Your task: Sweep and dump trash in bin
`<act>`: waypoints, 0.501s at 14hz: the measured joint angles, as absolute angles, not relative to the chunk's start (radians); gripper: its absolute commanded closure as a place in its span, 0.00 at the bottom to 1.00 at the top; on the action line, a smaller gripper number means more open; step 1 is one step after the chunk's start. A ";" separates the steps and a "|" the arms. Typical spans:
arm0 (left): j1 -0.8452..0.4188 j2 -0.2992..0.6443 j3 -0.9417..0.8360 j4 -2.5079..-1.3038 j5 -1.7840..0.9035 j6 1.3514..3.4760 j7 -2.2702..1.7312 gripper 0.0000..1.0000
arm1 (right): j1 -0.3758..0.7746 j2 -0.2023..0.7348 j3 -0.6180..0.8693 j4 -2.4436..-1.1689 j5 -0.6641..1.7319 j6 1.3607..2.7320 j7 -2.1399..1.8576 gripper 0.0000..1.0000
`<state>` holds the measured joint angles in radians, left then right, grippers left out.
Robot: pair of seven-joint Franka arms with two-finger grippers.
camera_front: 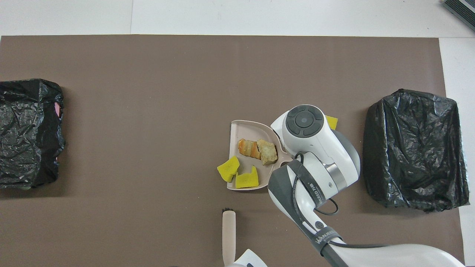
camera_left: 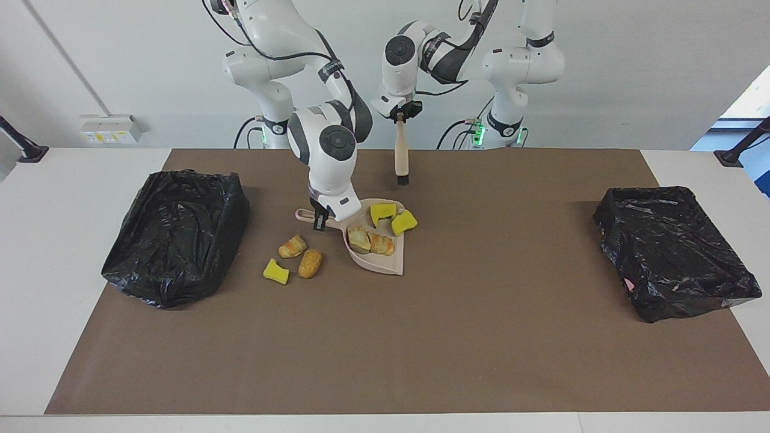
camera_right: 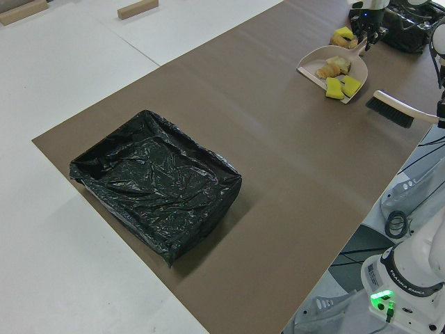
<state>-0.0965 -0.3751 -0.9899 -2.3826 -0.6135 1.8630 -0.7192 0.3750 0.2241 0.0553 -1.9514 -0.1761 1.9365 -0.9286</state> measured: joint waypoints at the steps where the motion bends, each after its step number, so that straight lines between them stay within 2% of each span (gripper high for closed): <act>1: -0.103 -0.387 -0.990 -2.397 -0.629 1.891 -0.724 1.00 | 0.375 0.224 0.055 -1.951 -0.176 1.937 -0.929 1.00; 7: -0.132 -0.396 -0.991 -2.475 -0.694 1.999 -0.702 1.00 | 0.375 0.224 0.055 -1.951 -0.176 1.937 -0.929 1.00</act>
